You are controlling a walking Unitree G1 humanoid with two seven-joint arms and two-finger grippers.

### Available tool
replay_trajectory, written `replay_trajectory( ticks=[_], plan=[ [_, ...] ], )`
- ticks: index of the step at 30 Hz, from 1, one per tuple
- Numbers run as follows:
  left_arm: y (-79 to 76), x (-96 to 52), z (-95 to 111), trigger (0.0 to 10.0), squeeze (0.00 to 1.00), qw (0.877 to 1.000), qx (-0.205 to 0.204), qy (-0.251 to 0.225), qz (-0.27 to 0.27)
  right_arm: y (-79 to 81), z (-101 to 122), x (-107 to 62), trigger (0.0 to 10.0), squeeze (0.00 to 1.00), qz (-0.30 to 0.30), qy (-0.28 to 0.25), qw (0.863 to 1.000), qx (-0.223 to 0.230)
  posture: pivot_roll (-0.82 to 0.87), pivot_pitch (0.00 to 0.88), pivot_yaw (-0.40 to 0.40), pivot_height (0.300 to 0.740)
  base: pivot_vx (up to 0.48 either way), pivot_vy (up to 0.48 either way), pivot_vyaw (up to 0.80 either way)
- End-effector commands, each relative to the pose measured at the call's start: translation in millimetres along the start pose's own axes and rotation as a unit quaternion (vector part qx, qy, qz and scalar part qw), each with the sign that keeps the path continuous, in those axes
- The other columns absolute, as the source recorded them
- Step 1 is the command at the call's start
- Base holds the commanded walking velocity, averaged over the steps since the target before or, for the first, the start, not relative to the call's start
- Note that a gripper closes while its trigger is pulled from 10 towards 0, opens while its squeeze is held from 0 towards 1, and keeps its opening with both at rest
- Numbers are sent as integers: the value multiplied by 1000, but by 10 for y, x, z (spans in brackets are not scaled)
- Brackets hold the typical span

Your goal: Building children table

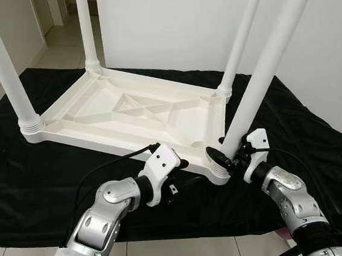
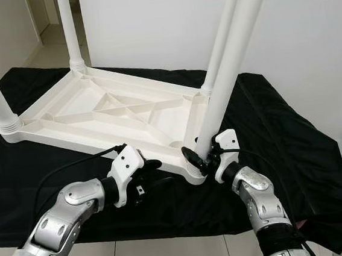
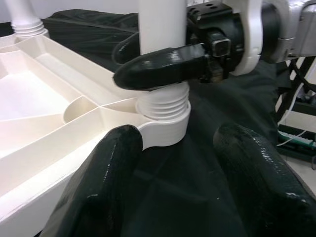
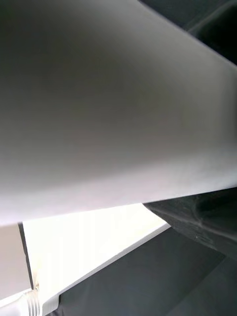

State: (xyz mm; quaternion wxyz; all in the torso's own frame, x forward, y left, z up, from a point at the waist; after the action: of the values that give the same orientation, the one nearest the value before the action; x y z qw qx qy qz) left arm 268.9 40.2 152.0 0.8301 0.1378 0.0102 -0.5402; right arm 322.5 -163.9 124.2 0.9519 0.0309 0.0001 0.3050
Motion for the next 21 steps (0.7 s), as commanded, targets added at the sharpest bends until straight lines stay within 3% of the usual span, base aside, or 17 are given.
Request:
replay_trajectory(
  ticks=[1, 7, 11, 12, 15, 18, 21],
  plan=[
    [-5, 24, 19, 10000, 0, 1000, 6, 4, 15, -64, -83, -39, 0, 0, -13, 24, 1000, 12, 10, 0, -124, 740, 0, 0, 0],
    [-5, 31, 23, 10000, 0, 1000, 11, 4, 17, -36, -148, -4, 0, 0, -24, 40, 999, 21, 10, 0, -128, 740, 0, 0, 0],
    [4, 32, 20, 10000, 0, 1000, 12, 6, 21, -56, -190, 52, 0, 0, -78, 50, 995, 26, 11, 0, -133, 740, 0, 0, 0],
    [16, 34, 21, 10000, 0, 1000, 9, 6, 25, -58, -218, 93, 0, 0, -122, 57, 991, 28, 12, 0, -142, 740, 0, 0, 0],
    [22, 38, 20, 10000, 0, 1000, 8, 6, 27, -36, -229, 115, 0, 0, -144, 59, 987, 32, 12, 0, -142, 740, 0, 0, 0],
    [30, 57, 38, 10000, 0, 999, 5, 2, 33, 72, -276, 157, 0, 0, -246, 63, 965, 57, 11, 0, -145, 740, 0, 0, 0],
    [34, 63, 43, 10000, 0, 999, 4, 1, 34, 109, -293, 156, 0, 0, -279, 65, 956, 61, 9, 0, -145, 740, 0, 0, 0]
  ],
)
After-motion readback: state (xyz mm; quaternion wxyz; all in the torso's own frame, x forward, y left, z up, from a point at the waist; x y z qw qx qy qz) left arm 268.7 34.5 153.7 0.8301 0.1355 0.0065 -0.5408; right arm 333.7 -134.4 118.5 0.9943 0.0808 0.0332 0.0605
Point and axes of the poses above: a point about 5 cm out from each wrist's last joint towards the gripper, its own x axis pointing out of the wrist towards the gripper, its own z axis along the axis of the wrist's last joint, y = z × x, the point moved 2 cm from there along x, pointing out of the wrist towards the gripper, and after that the axes turned 4 degrees about x, right-handed, at the moved point
